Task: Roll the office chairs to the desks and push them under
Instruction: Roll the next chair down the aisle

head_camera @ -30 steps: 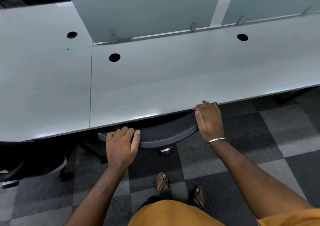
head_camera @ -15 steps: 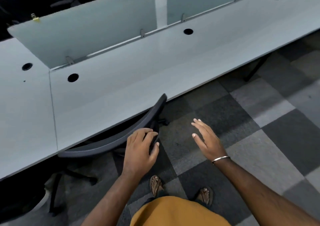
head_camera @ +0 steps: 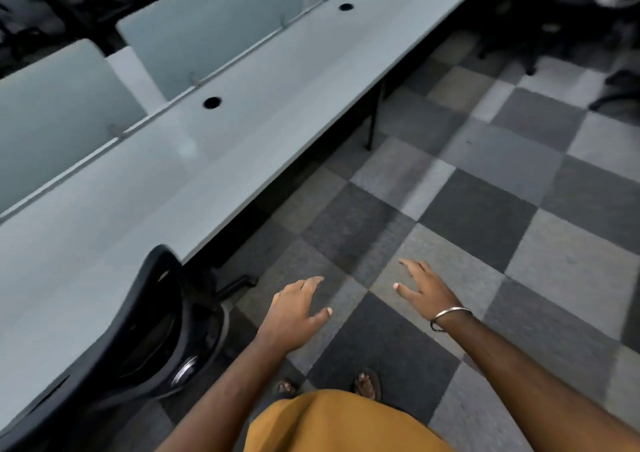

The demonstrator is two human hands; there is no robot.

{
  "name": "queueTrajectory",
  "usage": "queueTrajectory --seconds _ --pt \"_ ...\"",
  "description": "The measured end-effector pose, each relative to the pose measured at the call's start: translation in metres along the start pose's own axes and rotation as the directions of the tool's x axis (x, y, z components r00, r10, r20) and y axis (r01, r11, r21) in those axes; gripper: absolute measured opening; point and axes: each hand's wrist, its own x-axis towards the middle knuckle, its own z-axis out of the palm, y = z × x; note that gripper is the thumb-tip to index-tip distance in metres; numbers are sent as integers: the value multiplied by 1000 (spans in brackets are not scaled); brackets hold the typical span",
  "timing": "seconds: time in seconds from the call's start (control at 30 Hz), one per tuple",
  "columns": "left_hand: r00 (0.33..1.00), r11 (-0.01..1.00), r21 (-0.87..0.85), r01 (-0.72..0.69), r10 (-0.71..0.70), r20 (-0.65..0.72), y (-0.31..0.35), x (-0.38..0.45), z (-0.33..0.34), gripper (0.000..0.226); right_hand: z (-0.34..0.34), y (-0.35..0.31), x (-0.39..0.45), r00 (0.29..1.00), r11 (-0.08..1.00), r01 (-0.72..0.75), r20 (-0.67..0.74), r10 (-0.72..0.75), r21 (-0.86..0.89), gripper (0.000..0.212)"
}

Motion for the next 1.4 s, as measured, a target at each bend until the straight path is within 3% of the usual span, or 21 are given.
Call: queueTrajectory --seconds 0.33,0.73,0.97,1.07,1.2,1.4 --pt "950 961 79 -265 246 194 117 134 4 70 -102 97 -7 977 986 -166 -137 165 -1 68" --pt "908 940 125 -317 263 325 203 355 -27 64 -226 151 112 908 957 -289 -321 270 -13 62" --pt "867 909 135 -393 318 384 264 467 -53 72 -286 174 177 828 928 -355 -422 370 118 59" --pt "858 904 112 -413 344 382 299 510 -56 75 -316 198 198 808 918 -368 -439 393 144 59" --pt "831 879 115 -464 386 401 352 574 -43 59 -363 250 226 767 887 -406 -447 461 219 61" --pt "825 875 112 -471 392 406 446 668 -17 57 -450 338 272 767 874 -412 -421 485 256 60"
